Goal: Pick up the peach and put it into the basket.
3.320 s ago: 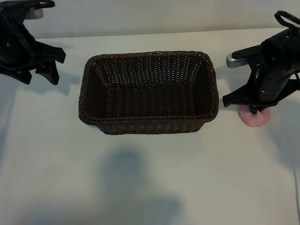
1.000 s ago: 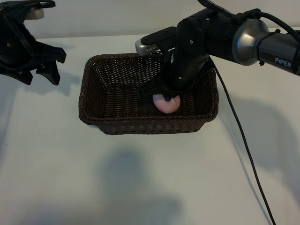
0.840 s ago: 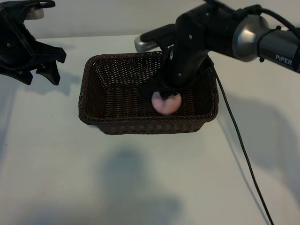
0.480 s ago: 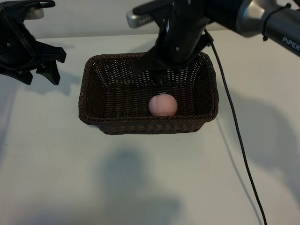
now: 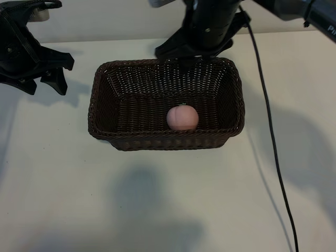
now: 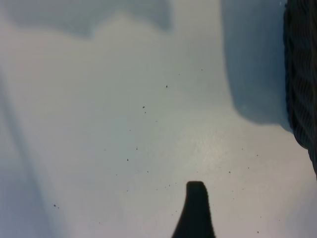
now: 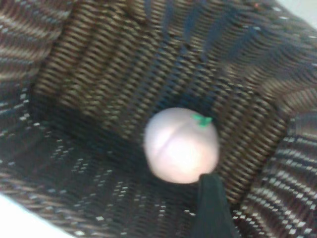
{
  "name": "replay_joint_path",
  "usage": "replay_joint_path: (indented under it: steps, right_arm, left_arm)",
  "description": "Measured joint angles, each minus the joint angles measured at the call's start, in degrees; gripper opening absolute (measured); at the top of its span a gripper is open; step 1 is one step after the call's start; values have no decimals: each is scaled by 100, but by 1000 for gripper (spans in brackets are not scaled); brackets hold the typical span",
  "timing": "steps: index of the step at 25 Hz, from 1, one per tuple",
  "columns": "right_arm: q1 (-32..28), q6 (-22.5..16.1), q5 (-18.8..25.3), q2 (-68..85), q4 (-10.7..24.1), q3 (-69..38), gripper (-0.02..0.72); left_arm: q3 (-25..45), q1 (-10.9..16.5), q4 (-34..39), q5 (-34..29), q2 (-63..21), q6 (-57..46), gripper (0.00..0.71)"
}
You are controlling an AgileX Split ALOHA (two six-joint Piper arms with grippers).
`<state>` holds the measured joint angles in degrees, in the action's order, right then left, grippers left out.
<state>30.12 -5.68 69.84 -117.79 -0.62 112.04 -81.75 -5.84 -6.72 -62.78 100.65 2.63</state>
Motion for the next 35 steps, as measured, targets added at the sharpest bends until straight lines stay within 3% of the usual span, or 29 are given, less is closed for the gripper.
replay_joint_path:
  steps: [15, 35]
  right_arm:
    - [-1114, 179, 11, 0, -5, 0, 487]
    - [-1680, 438, 6, 6, 11, -492, 486]
  left_arm:
    - [0, 0, 0, 0, 0, 0, 595]
    - [0, 0, -6, 0, 0, 22, 595]
